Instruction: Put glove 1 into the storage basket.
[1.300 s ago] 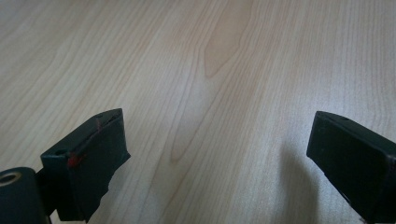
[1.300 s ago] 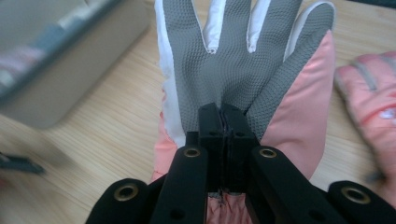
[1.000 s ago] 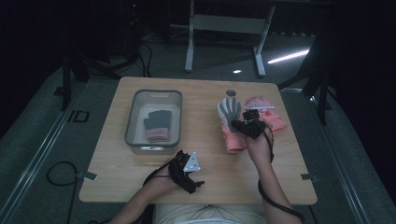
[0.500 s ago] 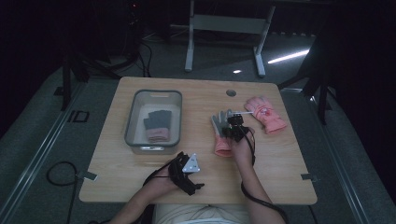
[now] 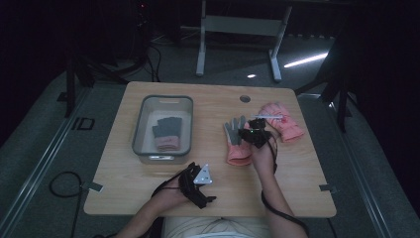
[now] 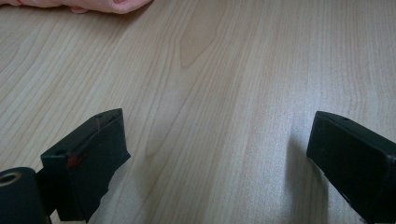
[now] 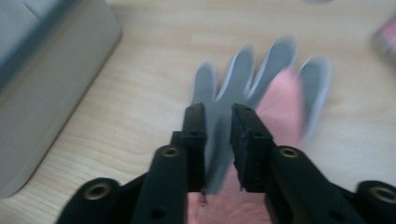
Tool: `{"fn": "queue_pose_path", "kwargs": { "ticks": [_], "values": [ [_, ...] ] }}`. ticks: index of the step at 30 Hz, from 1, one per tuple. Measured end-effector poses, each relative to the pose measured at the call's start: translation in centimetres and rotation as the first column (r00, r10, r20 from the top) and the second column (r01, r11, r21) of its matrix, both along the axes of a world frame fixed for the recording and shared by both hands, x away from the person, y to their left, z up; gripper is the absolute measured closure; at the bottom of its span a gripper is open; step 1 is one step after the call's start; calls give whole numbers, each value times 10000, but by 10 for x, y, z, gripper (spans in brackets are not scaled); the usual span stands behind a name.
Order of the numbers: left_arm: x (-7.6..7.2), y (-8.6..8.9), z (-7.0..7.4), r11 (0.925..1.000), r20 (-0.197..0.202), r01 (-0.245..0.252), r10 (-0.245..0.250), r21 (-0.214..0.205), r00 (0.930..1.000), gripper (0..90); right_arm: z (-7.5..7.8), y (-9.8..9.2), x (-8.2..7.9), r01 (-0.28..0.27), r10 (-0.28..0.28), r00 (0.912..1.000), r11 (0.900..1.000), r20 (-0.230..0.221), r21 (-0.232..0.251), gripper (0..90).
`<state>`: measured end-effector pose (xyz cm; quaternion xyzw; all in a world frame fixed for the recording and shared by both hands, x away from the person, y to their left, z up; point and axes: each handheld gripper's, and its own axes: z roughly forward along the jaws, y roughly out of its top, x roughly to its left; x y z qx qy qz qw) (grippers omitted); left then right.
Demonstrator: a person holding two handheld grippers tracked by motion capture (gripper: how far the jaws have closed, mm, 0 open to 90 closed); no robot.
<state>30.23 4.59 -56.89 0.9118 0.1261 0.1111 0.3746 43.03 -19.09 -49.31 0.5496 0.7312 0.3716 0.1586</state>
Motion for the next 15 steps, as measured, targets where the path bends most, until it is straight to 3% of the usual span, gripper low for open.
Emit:
{"fn": "queue_pose_path", "kwargs": {
  "ticks": [3,8,10,15],
  "values": [
    [0,0,0,10000,-85,-25,24,-71,10000,46,16,-24,1,-243,262,9973,9993,681,-279,663],
    [0,-1,0,10000,-95,-25,24,-44,10000,46,19,-63,13,-254,263,9979,9995,587,-167,562],
    [0,0,0,9997,-187,-58,54,-216,9998,46,18,-80,18,-296,315,9976,9991,619,-308,540],
    [-1,-2,0,10000,-67,3,-3,-7,10000,46,16,-120,34,13,30,9984,9970,558,-775,538]
  ]
}}
